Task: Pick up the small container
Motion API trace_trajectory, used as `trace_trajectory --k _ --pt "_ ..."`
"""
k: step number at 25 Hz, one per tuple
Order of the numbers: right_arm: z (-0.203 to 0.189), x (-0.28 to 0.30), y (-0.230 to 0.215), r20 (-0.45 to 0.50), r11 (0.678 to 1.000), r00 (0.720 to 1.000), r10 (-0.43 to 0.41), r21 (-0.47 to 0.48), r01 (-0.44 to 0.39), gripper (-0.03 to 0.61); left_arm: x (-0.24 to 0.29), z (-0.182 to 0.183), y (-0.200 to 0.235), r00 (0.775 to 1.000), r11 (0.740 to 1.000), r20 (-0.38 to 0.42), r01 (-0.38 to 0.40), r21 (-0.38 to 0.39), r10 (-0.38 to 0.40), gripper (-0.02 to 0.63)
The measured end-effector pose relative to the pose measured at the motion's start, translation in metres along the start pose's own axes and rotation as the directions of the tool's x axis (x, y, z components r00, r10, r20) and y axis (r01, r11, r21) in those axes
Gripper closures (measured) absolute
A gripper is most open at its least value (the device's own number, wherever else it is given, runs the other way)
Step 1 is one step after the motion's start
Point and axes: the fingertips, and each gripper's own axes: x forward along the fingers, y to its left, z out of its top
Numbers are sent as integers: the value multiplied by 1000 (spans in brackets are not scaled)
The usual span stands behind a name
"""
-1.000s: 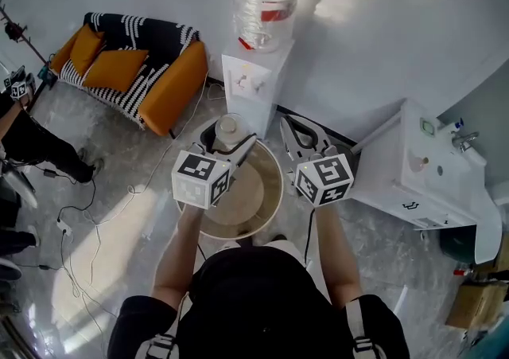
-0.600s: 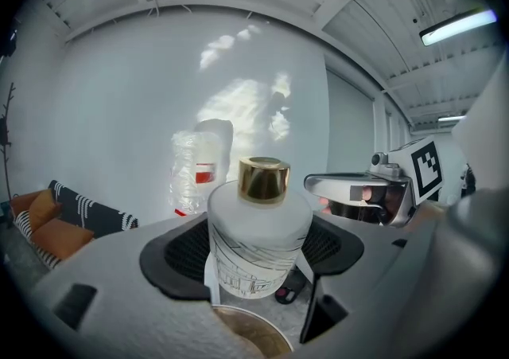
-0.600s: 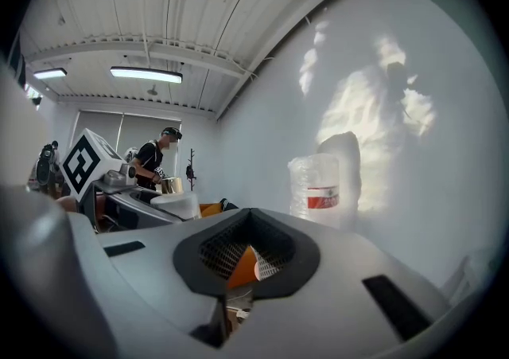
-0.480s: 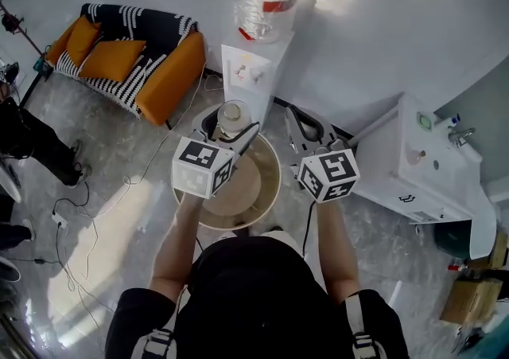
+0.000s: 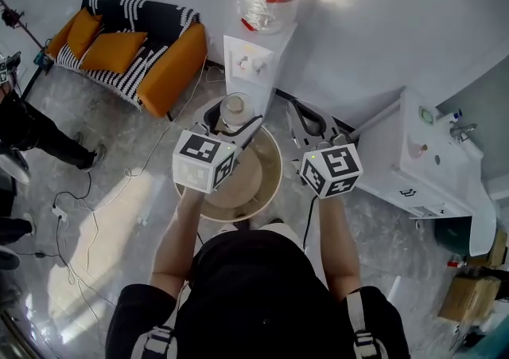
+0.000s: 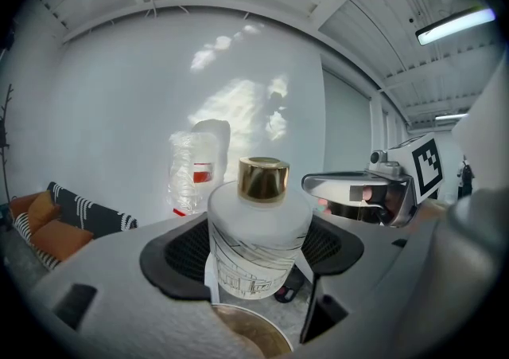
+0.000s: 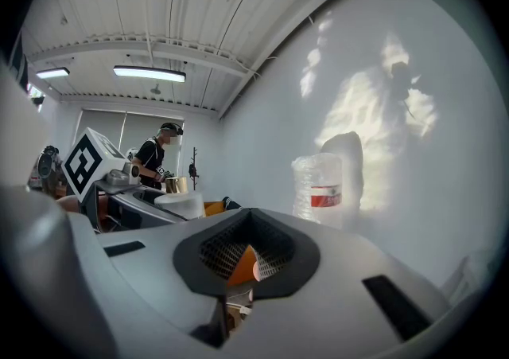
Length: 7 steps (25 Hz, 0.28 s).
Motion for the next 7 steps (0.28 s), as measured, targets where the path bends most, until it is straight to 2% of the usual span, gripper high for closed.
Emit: trace_trajectory --k 7 --pt "0 -3 -3 -2 1000 1000 -1 -9 1 575 2 -1 -3 1000 1000 1 -3 7 3 264"
